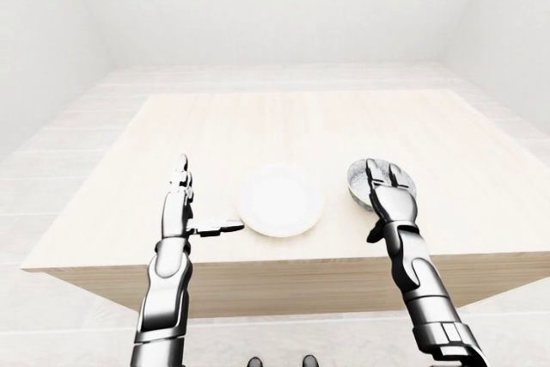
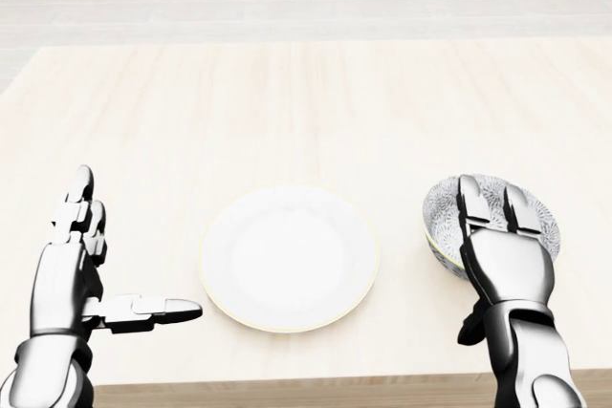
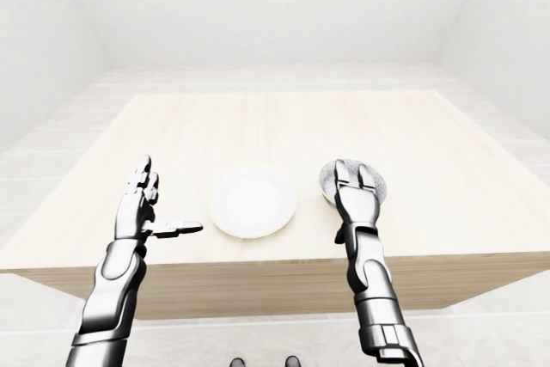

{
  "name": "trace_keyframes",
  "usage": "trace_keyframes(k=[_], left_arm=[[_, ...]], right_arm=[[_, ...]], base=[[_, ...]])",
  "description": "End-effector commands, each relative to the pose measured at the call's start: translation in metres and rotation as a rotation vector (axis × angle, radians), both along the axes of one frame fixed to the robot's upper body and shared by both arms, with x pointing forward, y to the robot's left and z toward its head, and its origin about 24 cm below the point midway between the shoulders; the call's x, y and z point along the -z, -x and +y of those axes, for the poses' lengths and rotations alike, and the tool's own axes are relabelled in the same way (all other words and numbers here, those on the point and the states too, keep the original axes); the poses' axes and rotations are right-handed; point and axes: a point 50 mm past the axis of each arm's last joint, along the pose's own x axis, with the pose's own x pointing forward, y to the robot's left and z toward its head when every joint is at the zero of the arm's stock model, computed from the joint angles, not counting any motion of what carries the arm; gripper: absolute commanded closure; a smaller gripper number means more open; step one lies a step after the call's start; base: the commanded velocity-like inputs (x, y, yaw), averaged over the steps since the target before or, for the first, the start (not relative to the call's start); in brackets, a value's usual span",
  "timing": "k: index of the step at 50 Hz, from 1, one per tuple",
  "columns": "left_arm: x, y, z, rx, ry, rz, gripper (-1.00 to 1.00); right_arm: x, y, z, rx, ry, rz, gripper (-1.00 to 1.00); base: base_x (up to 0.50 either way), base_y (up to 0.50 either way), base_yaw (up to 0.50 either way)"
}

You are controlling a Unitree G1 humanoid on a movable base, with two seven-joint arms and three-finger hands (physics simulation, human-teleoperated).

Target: Put the bowl on the plate.

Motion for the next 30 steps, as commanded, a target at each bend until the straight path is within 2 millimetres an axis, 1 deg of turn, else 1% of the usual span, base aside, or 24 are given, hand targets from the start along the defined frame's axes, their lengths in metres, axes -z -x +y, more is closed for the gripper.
trace_keyframes(k=[1,5,6,9,13,21,26,30], left_arm=[[-0.004,0.001,0.001,0.000,0.002,-0.012,-1.00],[-0.003,0.002,0.001,-0.002,0.000,-0.009,-1.00],[-0.004,0.002,0.001,-0.001,-0.001,-0.017,-1.00],[-0.014,0.005,0.001,0.001,-0.006,-0.057,-1.00],[-0.017,0.006,0.000,0.002,-0.008,-0.071,-1.00],[-0.024,0.009,0.000,0.001,-0.018,-0.102,-1.00],[-0.022,0.008,0.002,-0.004,-0.014,-0.094,-1.00],[-0.024,0.012,0.002,-0.001,-0.012,-0.102,-1.00]], right_arm=[[0.007,-0.001,-0.004,0.007,-0.003,0.028,-1.00],[0.011,-0.002,-0.005,0.009,-0.003,0.047,-1.00],[0.012,-0.002,-0.006,0.013,-0.007,0.050,-1.00],[0.025,-0.001,-0.008,0.023,-0.004,0.102,-1.00],[0.031,0.000,-0.009,0.032,-0.012,0.112,-1.00],[0.029,0.000,-0.011,0.025,0.000,0.123,-1.00],[0.033,0.000,-0.013,0.038,-0.010,0.129,-1.00],[0.036,0.001,-0.012,0.037,-0.008,0.139,-1.00]], base=[[0.00,0.00,0.00],[0.00,0.00,0.00],[0.00,0.00,0.00],[0.00,0.00,0.00],[0.00,0.00,0.00],[0.00,0.00,0.00],[0.00,0.00,0.00],[0.00,0.00,0.00]])
